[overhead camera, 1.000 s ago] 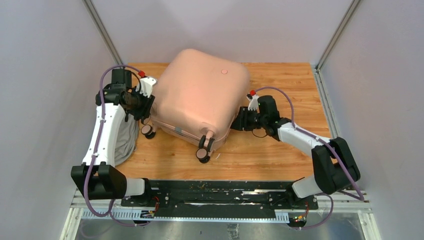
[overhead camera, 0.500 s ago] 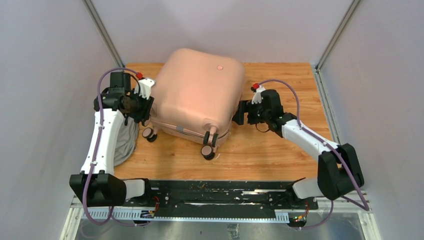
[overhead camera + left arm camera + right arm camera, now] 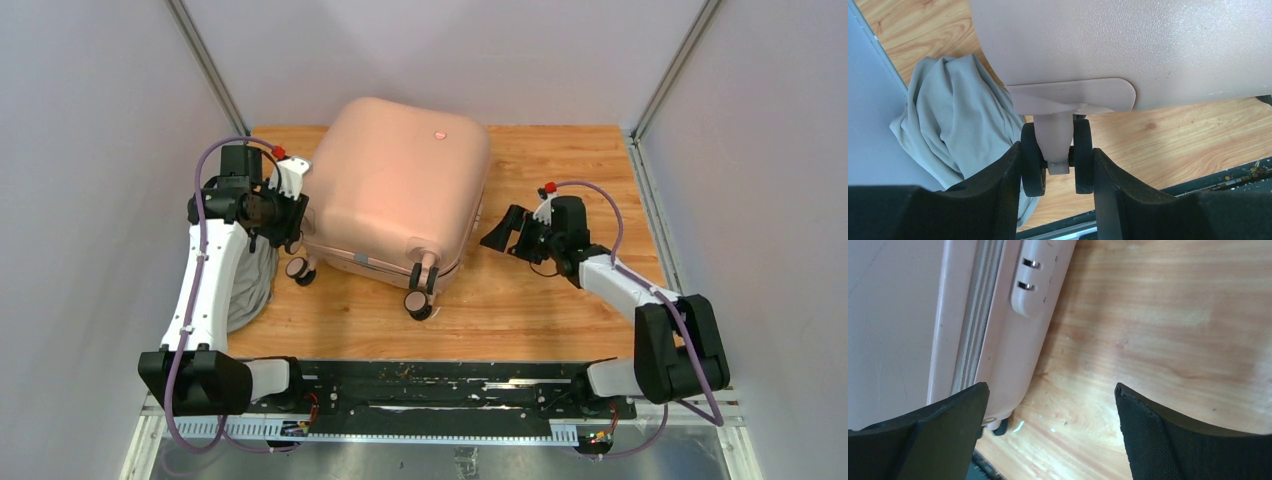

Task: Pack the luggage
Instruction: Zip the luggage at the center of the board.

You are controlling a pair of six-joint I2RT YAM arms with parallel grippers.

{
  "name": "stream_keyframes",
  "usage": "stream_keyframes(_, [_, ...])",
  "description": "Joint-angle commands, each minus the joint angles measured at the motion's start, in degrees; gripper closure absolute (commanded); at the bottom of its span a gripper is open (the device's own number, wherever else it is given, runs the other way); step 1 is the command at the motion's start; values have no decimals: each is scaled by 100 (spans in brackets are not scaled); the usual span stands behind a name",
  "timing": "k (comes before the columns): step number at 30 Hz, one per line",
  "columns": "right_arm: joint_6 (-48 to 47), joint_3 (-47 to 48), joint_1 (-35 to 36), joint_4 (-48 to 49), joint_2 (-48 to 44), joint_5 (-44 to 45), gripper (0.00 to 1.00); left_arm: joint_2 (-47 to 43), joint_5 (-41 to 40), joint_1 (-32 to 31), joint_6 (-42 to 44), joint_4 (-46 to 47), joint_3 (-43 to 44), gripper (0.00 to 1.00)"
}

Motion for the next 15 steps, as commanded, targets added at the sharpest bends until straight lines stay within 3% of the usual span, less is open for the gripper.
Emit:
stream_keyframes(1, [1158,-125,-511,930,260,-1247,0,-398,342,-101,227,182,423,100])
stream_keyframes(3, [1416,131,-734,1184,893,-2365,0,-414,337,-101,224,187,467,100])
stream_keyframes(5, [1608,235,-759,1289,1413,-2733,0,-407,326,-99,223,180,487,100])
stream_keyframes(7, [1276,61,-715,731,1009,-1998,0,-401,342,-101,207,180,493,100])
stream_keyframes(10, [20,305,-193,-1300,-216,464,0,-375,343,-101,178,180,505,100])
stream_keyframes(12, [263,131,-90,-1444,-748,1387,0,-338,347,-100,150,180,522,100])
stream_keyframes(13, [739,2,-221,-1412,-870,1653,0,-316,353,-96,135,180,548,100])
stream_keyframes(15, [945,-215,-711,-1179,-913,346,0,-256,333,-94,87,180,613,100])
